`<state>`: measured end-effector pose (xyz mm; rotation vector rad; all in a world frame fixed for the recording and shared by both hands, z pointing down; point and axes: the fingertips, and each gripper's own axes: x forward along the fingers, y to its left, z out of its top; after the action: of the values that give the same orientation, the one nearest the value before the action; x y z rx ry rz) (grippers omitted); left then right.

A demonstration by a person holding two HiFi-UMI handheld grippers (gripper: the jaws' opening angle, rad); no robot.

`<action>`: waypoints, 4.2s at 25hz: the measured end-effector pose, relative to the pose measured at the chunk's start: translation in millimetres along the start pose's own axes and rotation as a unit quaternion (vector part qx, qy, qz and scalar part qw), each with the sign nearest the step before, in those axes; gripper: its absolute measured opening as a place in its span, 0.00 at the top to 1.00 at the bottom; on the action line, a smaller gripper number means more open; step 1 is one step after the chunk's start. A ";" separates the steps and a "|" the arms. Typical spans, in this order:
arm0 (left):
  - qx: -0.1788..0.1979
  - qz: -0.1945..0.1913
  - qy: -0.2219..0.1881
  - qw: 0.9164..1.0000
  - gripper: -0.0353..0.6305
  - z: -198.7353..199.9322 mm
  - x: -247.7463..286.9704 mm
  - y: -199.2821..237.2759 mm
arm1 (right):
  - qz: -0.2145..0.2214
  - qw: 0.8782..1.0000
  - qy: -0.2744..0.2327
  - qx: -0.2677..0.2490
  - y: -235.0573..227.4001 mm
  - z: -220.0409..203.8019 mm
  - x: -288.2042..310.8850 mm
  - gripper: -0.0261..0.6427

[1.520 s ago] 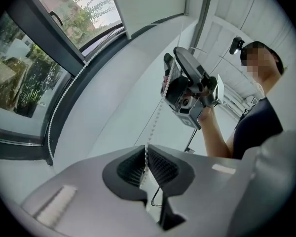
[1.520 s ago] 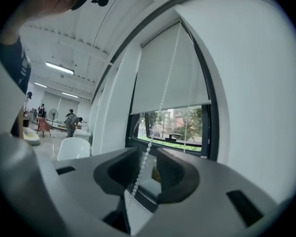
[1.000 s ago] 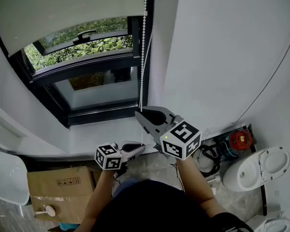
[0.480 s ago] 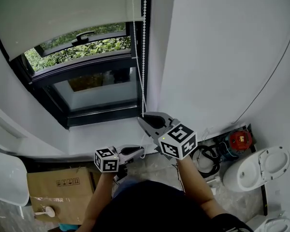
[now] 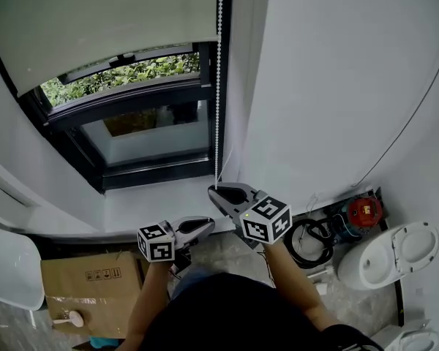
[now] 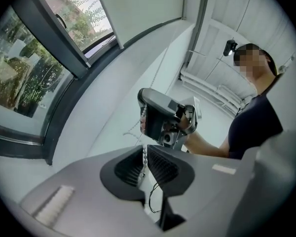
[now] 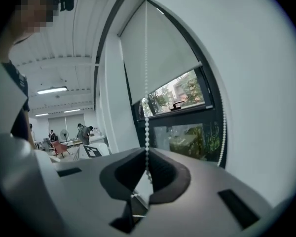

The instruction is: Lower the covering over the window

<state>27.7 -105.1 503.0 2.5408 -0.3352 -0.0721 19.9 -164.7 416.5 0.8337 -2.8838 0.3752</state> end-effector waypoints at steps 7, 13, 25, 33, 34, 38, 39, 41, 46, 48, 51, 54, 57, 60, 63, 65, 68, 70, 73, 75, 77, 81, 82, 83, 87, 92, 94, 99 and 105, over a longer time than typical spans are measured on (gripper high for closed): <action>0.022 0.016 -0.002 1.000 0.86 15.0 -11.5 4.8 | 0.005 0.998 0.062 -0.009 -7.7 -34.3 13.5 0.93; 0.050 0.063 0.030 0.996 0.76 20.5 -25.3 24.7 | 0.029 0.998 0.048 0.024 -2.2 -38.7 19.0 0.93; 0.124 0.063 -0.036 0.990 0.70 109.5 -35.5 21.7 | 0.017 0.997 0.054 0.051 1.7 -38.5 34.9 0.93; 0.148 -0.007 -0.048 0.988 0.70 144.7 -19.3 -10.2 | 0.016 0.997 0.049 0.051 9.6 -39.3 39.0 0.93; 0.151 -0.018 -0.047 0.987 0.70 145.8 -16.9 -14.2 | 0.014 0.997 0.059 0.046 10.6 -41.7 38.7 0.93; 0.156 -0.048 -0.049 0.985 0.70 151.0 -10.8 -21.4 | 0.003 0.991 0.133 0.005 13.0 -79.5 44.3 0.94; 0.155 -0.052 -0.051 0.985 0.70 153.0 -9.6 -21.7 | 0.003 0.991 0.133 0.011 13.0 -86.6 45.2 0.94; 0.157 -0.062 -0.052 0.984 0.70 157.0 -6.1 -25.7 | 0.002 0.992 0.124 0.031 12.5 -93.9 43.6 0.94; 0.177 -0.083 -0.061 0.979 0.70 174.8 -2.5 -42.6 | 0.001 0.991 0.128 0.034 19.5 -96.9 41.4 0.94; 0.181 -0.084 -0.068 0.978 0.70 184.9 -0.8 -43.0 | -0.002 0.991 0.127 0.032 19.0 -95.8 42.2 0.94; 0.188 -0.089 -0.072 0.975 0.70 195.4 3.8 -41.6 | -0.009 0.992 0.124 0.032 15.7 -94.2 39.5 0.94; 0.196 -0.096 -0.074 0.973 0.70 203.0 6.7 -45.3 | -0.011 0.992 0.125 0.029 15.0 -95.0 38.0 0.94; 0.200 -0.100 -0.073 0.972 0.72 212.6 11.3 -52.3 | -0.011 0.992 0.126 0.025 16.4 -95.6 38.5 0.94; 0.202 -0.096 -0.070 0.972 0.82 220.6 14.6 -55.3 | -0.006 0.991 0.129 0.016 20.0 -95.9 41.6 0.94; 0.204 -0.090 -0.072 0.972 0.88 223.3 16.2 -54.3 | -0.006 0.991 0.131 0.013 19.7 -96.8 41.8 0.94; 0.199 -0.095 -0.077 0.972 0.91 222.3 16.0 -54.8 | -0.007 0.991 0.131 0.014 18.5 -97.1 40.3 0.94; 0.188 -0.111 -0.078 0.973 0.91 219.9 15.6 -58.0 | -0.008 0.991 0.132 0.013 17.5 -97.6 40.1 0.94; 0.187 -0.112 -0.067 0.974 0.91 215.9 17.2 -57.2 | -0.009 0.990 0.143 0.008 16.5 -101.5 40.2 0.94; 0.169 -0.116 -0.047 0.978 0.91 203.2 19.9 -51.5 | -0.012 0.986 0.166 0.009 11.2 -115.8 38.8 0.94; 0.142 -0.124 -0.051 0.981 0.91 197.6 19.9 -47.5 | -0.015 0.985 0.170 0.021 7.7 -121.9 38.8 0.94; 0.128 -0.127 -0.048 0.982 0.91 192.1 19.7 -43.9 | -0.014 0.983 0.179 0.025 8.2 -128.1 40.3 0.94; 0.111 -0.120 -0.027 0.986 0.91 175.4 20.5 -33.1 | -0.009 0.977 0.211 0.028 12.1 -147.9 39.2 0.94; 0.107 -0.117 -0.021 0.987 0.91 170.7 20.6 -30.0 | -0.009 0.975 0.221 0.025 13.4 -153.1 38.4 0.94; 0.103 -0.115 -0.016 0.988 0.91 166.0 20.5 -26.8 | -0.008 0.973 0.230 0.021 14.9 -157.8 37.9 0.94; 0.085 -0.108 -0.006 0.990 0.91 147.6 19.3 -16.0 | -0.005 0.970 0.241 0.024 17.3 -169.0 36.5 0.94; 0.077 -0.102 0.016 0.992 0.91 121.7 20.4 -4.8 | -0.007 0.969 0.245 0.031 18.1 -177.5 33.5 0.94; 0.068 -0.097 0.025 0.993 0.91 113.2 21.1 0.2 | -0.006 0.969 0.246 0.033 18.6 -178.4 33.1 0.94; 0.049 -0.086 0.048 0.994 0.91 89.5 20.9 12.7 | -0.006 0.968 0.248 0.034 19.4 -179.7 33.3 0.94; 0.024 -0.085 0.047 0.995 0.91 79.7 18.7 23.8 | -0.007 0.968 0.250 0.035 18.7 -180.7 33.4 0.94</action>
<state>30.7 -171.6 449.8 2.6047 -0.0828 -0.0089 -10.6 -118.0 592.5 0.6518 -2.4069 0.5916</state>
